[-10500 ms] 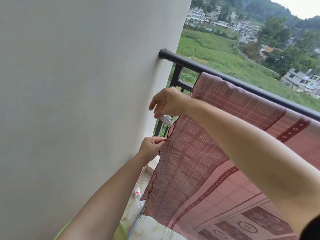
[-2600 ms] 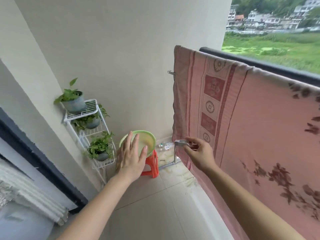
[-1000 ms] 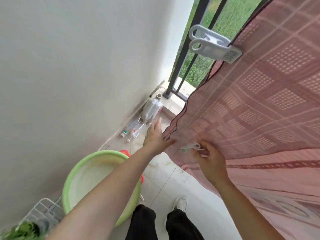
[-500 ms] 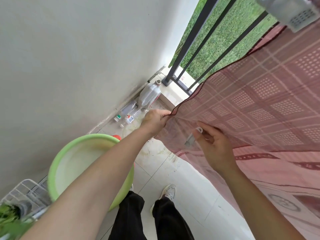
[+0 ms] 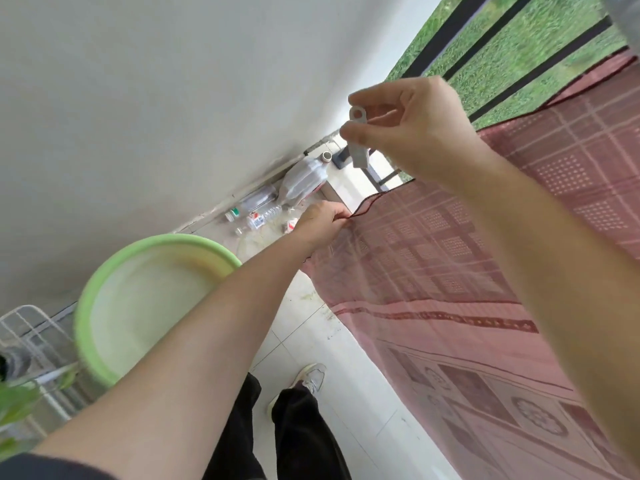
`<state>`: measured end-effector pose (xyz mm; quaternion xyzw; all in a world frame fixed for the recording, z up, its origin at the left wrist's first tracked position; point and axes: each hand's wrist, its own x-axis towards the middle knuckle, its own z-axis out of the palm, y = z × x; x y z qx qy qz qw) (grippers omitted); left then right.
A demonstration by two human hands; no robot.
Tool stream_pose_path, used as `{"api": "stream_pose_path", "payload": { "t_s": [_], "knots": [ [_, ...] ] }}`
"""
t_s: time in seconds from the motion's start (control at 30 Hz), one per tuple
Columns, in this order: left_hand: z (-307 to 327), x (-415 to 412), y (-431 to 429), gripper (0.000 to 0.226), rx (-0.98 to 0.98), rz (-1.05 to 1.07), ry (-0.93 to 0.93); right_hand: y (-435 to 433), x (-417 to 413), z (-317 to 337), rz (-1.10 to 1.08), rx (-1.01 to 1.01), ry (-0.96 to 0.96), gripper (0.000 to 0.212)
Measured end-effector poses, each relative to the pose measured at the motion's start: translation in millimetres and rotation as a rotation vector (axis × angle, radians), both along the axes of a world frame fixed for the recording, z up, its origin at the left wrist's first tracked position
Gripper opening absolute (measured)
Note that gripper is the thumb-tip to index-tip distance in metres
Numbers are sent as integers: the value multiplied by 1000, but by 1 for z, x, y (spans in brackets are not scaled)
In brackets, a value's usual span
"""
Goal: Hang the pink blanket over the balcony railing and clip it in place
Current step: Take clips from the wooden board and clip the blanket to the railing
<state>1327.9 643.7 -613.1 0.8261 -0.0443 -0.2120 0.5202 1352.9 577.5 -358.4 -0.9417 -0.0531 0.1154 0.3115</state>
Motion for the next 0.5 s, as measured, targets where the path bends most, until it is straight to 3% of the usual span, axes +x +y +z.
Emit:
{"api": "stream_pose_path", "payload": {
  "t_s": [0.13, 0.27, 0.4, 0.5],
  "knots": [
    [-4, -4, -5, 17, -17, -54, 0, 2, 20, -27, -9, -138, 31, 43],
    [-42, -17, 3, 24, 84, -50, 91, -2, 29, -61, -21, -233, 56, 45],
    [-75, -29, 8, 68, 127, -52, 177, -12, 30, -97, -4, -361, 107, 47],
    [-86, -27, -4, 102, 145, -90, 163, -17, 30, -117, -8, -418, 104, 33]
  ]
}}
